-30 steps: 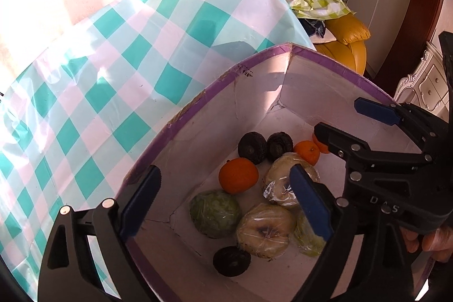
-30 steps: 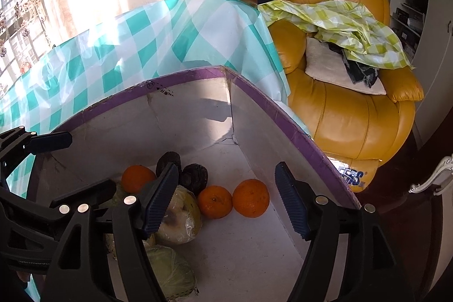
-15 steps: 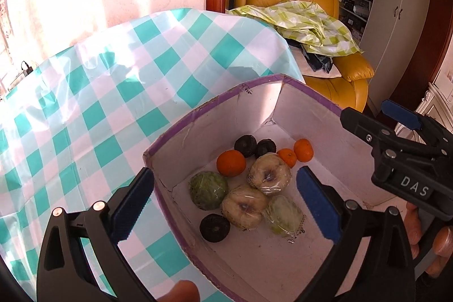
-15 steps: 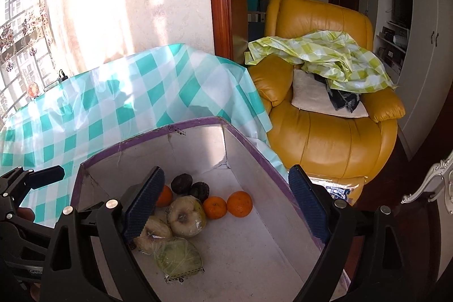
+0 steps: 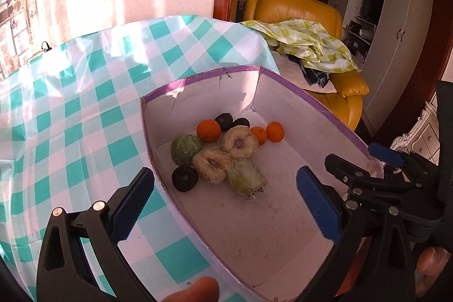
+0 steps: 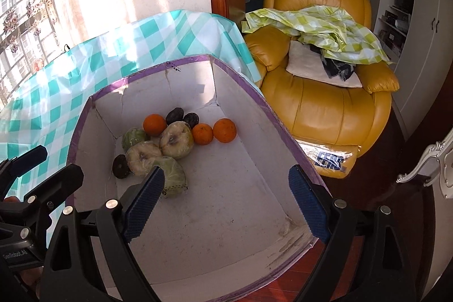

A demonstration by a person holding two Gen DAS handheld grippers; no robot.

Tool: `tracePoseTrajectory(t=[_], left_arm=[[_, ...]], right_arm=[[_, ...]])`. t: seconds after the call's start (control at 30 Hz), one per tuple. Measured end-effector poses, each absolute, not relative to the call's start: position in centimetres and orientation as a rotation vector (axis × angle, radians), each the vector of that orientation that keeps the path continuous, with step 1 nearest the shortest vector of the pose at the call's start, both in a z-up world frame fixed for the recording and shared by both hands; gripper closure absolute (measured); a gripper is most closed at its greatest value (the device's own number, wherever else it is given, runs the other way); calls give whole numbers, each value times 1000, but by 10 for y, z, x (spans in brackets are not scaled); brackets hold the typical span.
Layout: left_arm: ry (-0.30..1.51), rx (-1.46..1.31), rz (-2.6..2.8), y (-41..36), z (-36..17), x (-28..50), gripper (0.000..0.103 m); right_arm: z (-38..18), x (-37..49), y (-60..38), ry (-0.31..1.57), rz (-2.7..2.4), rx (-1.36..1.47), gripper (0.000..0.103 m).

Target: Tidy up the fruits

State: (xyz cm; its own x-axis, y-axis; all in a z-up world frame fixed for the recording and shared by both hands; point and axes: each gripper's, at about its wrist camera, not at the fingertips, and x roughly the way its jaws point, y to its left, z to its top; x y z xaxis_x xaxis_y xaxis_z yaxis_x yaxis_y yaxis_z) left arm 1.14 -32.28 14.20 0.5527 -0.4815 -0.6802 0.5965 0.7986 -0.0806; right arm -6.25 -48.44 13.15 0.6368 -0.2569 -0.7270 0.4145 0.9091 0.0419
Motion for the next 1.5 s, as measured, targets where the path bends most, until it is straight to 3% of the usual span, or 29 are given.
tracePoseTrajectory(t=[0.33, 1.5], left_arm=[[743, 211, -574, -332, 142, -20, 2], [779, 209, -559, -330, 139, -16, 2]], right_arm=[[126, -92, -495, 793, -375, 245, 17], [123, -90, -495, 794, -378, 219, 17]])
